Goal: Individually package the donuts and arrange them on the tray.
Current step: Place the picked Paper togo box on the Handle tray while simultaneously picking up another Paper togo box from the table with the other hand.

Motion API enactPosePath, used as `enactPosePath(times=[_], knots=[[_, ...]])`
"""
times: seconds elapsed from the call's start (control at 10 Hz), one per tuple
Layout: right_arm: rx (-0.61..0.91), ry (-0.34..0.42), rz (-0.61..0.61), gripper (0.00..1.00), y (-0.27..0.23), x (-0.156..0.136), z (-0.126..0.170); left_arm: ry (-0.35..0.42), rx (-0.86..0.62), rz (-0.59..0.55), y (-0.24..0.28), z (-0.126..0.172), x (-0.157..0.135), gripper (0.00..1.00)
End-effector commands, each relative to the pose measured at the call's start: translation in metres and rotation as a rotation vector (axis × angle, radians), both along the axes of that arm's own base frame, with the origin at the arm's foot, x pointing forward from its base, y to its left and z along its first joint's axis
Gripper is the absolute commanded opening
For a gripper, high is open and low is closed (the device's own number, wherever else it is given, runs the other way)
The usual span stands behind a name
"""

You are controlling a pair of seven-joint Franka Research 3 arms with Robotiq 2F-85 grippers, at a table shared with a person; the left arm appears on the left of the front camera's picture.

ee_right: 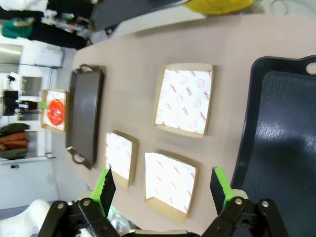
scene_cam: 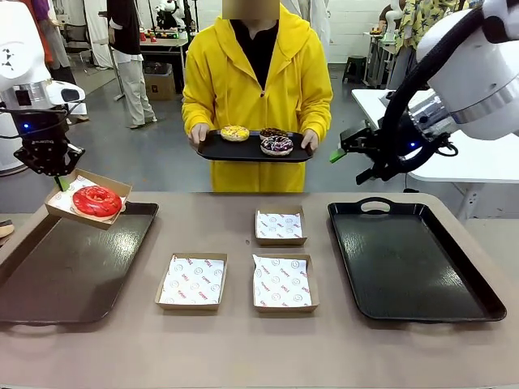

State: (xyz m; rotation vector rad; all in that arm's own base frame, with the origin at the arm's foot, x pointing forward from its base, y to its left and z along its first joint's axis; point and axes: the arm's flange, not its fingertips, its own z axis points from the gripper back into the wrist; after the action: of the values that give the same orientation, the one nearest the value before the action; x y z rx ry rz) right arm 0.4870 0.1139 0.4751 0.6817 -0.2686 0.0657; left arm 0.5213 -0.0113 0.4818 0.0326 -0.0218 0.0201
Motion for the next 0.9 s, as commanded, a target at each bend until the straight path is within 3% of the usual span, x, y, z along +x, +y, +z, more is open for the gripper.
enactPosePath(times=[0.0,0.3,0.5,0.8], knots=[[-0.137,0.033,-0.008,1.0,0.031,0.032,0.007,0.001,0.017,0.001,0.02,-0.016,0.013,0.01],[-0.277,0.088,-0.035,1.0,0.071,0.07,-0.015,0.026,0.043,-0.011,0.035,-0.053,0.029,0.01],[-0.378,0.084,-0.058,1.0,0.094,0.085,-0.038,0.042,0.034,0.015,0.043,-0.071,0.033,0.01],[-0.501,0.099,-0.076,1.0,0.126,0.106,-0.072,0.052,0.024,0.021,0.036,-0.073,0.029,0.01]])
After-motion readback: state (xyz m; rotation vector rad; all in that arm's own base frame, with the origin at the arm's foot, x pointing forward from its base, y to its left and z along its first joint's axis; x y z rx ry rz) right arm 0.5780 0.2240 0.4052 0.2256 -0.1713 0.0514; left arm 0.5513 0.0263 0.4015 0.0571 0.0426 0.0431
